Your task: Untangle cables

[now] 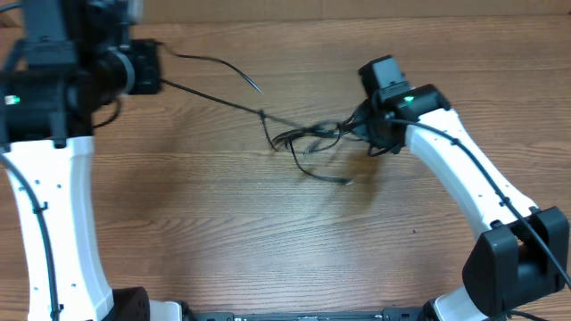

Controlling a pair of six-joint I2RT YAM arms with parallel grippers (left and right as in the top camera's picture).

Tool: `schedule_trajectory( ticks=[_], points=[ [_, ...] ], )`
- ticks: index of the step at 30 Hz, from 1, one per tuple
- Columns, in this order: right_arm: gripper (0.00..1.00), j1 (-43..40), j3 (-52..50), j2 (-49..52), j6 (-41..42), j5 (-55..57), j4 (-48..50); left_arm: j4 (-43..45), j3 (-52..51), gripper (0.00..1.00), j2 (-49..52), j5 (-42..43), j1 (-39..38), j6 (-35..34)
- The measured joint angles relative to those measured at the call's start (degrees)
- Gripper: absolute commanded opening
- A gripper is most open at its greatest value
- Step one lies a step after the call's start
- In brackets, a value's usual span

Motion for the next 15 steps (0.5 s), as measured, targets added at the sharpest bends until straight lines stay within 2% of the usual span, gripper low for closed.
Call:
schedule_trajectory(
  ticks=[8, 15],
  points=[
    [0.04, -1.9, 0.0, 0.0, -2.6, 2.1, -0.7, 1.4, 0.0, 0.04, 0.0, -1.0, 5.7, -0.2],
    [0.04, -4.6, 0.2, 0.0, -3.4, 8.4, -5.1, 2.4, 0.0, 0.04, 0.0, -8.9, 8.3, -5.1]
  ],
)
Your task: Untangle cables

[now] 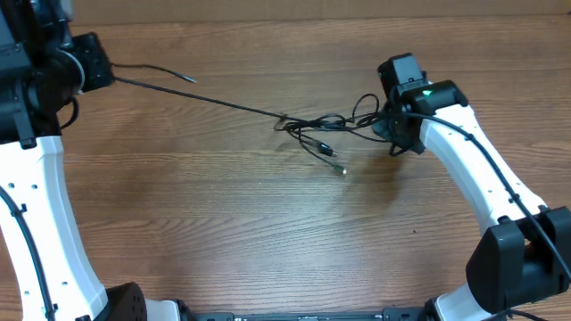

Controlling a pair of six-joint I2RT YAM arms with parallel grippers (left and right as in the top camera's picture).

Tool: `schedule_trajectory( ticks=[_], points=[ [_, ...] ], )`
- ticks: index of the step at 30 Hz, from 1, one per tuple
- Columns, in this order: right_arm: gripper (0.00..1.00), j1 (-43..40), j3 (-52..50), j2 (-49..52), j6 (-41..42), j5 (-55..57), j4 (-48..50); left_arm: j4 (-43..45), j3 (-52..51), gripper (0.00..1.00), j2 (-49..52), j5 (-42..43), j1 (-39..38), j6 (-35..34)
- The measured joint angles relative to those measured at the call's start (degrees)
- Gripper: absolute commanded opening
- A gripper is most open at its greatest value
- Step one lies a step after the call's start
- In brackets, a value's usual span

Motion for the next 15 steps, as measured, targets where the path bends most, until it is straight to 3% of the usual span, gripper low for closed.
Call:
schedule_trajectory(
  ticks=[9, 15],
  points=[
    [0.04, -9.8, 0.0, 0.0, -0.5, 5.9, -2.5, 0.5, 0.0, 0.04, -0.1, -5.2, 6.8, -7.0],
    [0.04, -12.1, 0.0, 0.0, -0.7, 6.1, -2.3, 0.5, 0.0, 0.04, -0.3, -6.6, 8.3, -9.3]
  ],
)
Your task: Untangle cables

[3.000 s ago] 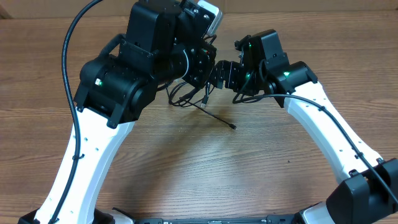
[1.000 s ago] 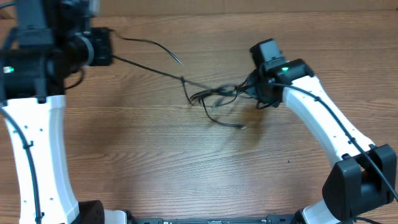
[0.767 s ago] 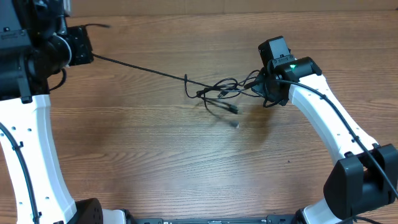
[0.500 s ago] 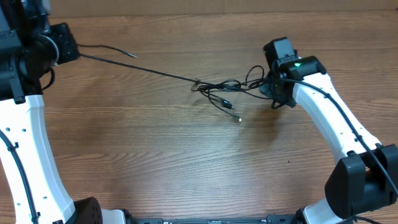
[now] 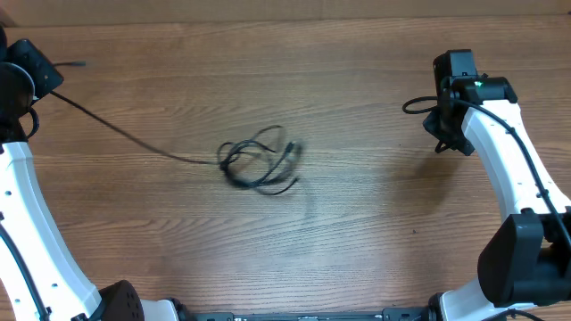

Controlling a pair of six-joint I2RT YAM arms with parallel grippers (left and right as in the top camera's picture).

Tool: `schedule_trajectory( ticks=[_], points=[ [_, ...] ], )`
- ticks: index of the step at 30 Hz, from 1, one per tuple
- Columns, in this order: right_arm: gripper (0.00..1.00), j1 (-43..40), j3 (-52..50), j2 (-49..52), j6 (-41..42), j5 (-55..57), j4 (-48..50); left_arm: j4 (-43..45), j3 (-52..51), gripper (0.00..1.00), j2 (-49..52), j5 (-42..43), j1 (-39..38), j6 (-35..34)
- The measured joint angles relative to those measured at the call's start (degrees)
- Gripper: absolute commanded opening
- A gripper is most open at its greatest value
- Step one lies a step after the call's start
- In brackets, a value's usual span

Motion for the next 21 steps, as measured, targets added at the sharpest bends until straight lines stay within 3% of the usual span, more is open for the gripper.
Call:
schedule_trajectory(
  ticks=[4, 7, 12, 15, 21],
  points=[
    [0.05, 0.0, 0.0, 0.0, -4.1, -7.3, 3.0, 0.0, 0.0, 0.04, 0.0, 6.5, 0.0, -0.3],
    [0.15, 0.8, 0.0, 0.0, -13.3, -20.3, 5.8, 0.3, 0.0, 0.04, 0.0, 17.2, -0.7, 1.8],
    [0.17, 5.0, 0.0, 0.0, -26.6, -39.6, 6.1, 1.1, 0.0, 0.04, 0.0, 28.8, -4.3, 5.7],
    [0.17, 8.1, 0.0, 0.0, -30.2, -45.3, 6.0, 1.7, 0.0, 0.04, 0.0, 30.6, -6.3, 7.7],
    [0.17, 10.6, 0.0, 0.0, -32.9, -49.7, 5.9, 3.3, 0.0, 0.04, 0.0, 26.5, -7.5, 9.3]
  ],
)
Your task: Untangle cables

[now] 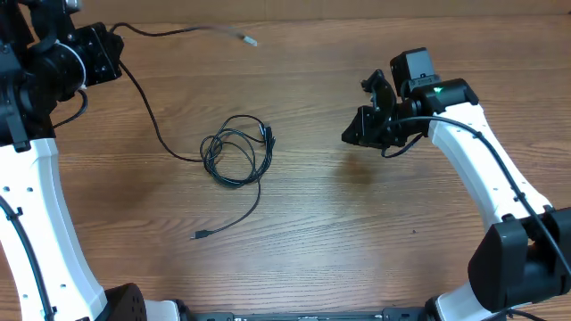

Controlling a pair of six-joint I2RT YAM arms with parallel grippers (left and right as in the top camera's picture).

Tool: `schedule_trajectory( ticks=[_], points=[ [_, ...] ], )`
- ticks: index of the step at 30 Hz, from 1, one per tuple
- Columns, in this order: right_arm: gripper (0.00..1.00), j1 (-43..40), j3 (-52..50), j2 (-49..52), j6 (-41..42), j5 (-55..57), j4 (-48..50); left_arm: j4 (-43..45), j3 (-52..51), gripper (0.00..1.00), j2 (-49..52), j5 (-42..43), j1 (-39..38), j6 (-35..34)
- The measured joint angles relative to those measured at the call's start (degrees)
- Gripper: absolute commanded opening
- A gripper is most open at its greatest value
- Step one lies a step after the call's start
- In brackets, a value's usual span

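Note:
A black cable lies in a loose coil (pixel 236 156) at the table's middle left. One strand runs up from the coil to my left gripper (pixel 109 45) at the far left, which is shut on it. Past the gripper a short tail with a pale plug (pixel 251 40) sticks out to the right. Another end with a small plug (pixel 198 235) trails toward the front. My right gripper (pixel 364 111) hangs at the right, turned toward the coil. Its fingers are spread and nothing shows between them. A thin dark loop (pixel 393 152) shows under its wrist; I cannot tell whether that is a task cable.
The wooden table (pixel 321 232) carries only the cable. The white left arm (pixel 36 196) runs down the left edge. The white right arm (pixel 482 178) crosses the right side down to its base at the front right corner.
The left gripper has come in from the far left edge, and the cable has slackened. The coil now lies looser, with one end trailing forward. The right gripper has moved left and opened.
At first both grippers held the tangle stretched between them near the table's middle. They then stood farther apart with the cable taut. Later the tangle lay free at middle left with the right gripper far right. Now the coil is loose and held only by the left gripper.

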Motion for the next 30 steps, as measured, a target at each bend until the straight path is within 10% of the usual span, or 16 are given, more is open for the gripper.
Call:
schedule_trajectory(
  ticks=[3, 7, 9, 30],
  points=[
    [0.17, 0.0, 0.0, 0.0, -0.3, -0.6, -0.1, 1.9, 0.0, 0.04, 0.0, -2.5, 0.0, 0.3],
    [0.17, 0.0, 0.0, 0.0, -0.5, -1.1, -0.7, 2.6, 0.1, 0.79, 0.3, -6.6, 0.0, 1.0],
    [0.17, 0.0, 0.0, 0.0, -0.7, -1.2, -1.0, 1.9, 0.1, 0.88, 0.7, -7.4, 0.0, 1.0],
    [0.17, 0.0, 0.0, 0.0, -0.9, -1.1, -2.6, -20.5, 0.5, 0.84, 22.6, -5.6, -14.6, 13.0]
  ],
)
